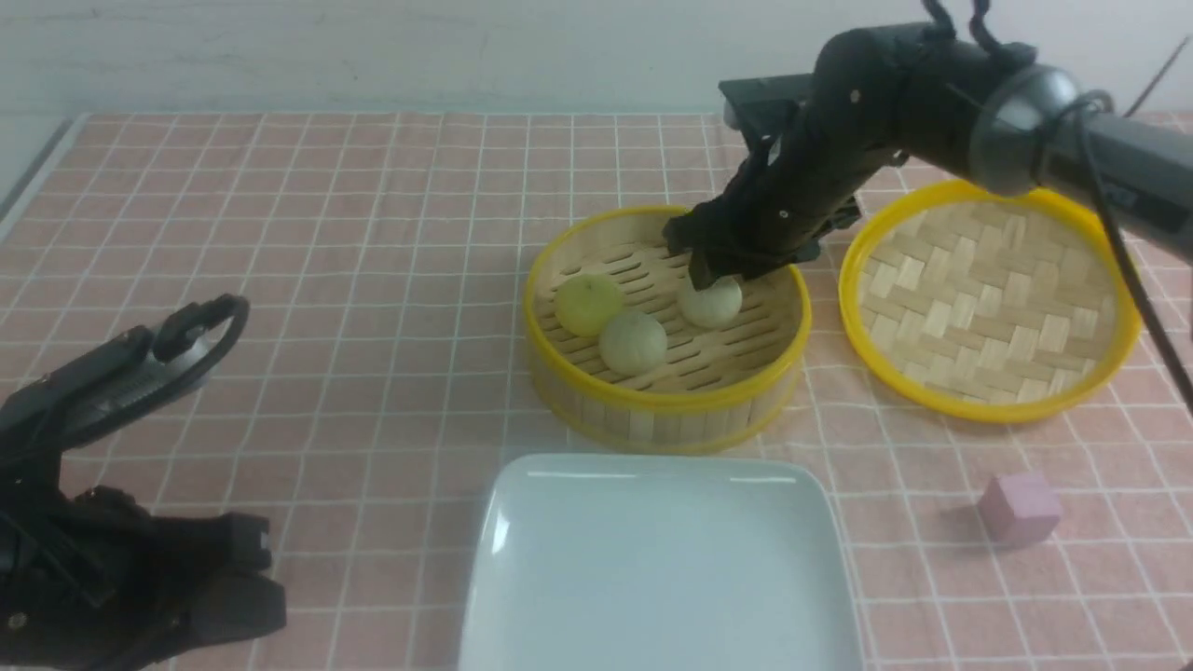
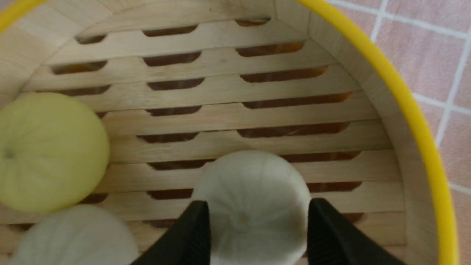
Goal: Put the steamed buns into the plate on the pink tablecloth.
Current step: 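Reach toward a bun in the bamboo steamer with the right gripper, then move the steamed bun from the bamboo steamer onto the white plate with the right gripper, then reach into the bamboo steamer and grasp a bun with the left gripper, then carry the bun from the bamboo steamer to the plate with the left gripper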
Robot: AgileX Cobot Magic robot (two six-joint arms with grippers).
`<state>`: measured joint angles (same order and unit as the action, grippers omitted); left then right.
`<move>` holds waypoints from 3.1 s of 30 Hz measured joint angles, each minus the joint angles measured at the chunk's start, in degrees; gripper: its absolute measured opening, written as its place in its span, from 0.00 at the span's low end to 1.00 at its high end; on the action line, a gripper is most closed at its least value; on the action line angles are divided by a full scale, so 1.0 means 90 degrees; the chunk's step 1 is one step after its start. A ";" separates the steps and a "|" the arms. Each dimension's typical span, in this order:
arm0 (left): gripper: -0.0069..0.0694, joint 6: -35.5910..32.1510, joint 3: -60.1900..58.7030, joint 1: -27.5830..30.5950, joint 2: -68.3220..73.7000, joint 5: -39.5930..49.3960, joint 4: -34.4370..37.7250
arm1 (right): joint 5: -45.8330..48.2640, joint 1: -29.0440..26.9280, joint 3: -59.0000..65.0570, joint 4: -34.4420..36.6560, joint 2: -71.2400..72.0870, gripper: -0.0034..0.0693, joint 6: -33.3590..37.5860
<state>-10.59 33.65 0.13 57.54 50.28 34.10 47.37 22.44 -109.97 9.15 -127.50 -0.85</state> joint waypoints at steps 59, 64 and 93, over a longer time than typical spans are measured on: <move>0.11 0.0469 0.2830 -0.3294 0.3131 0.0286 -0.0015 | 0.2098 0.1388 0.7300 -0.2423 0.8644 0.04 -0.1495; 0.20 0.1260 0.5146 -0.3439 0.4711 0.0264 -0.0939 | 0.2085 0.1388 0.7981 -0.2900 0.9472 0.05 -0.1835; 0.12 0.1411 0.8514 -0.3479 0.6470 0.1581 -0.2749 | 0.1441 0.1388 0.8142 -0.3221 0.9787 0.09 -0.1998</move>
<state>2.11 110.28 -31.17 115.77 64.51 9.36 60.34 34.93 -36.69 -19.84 -39.41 -18.83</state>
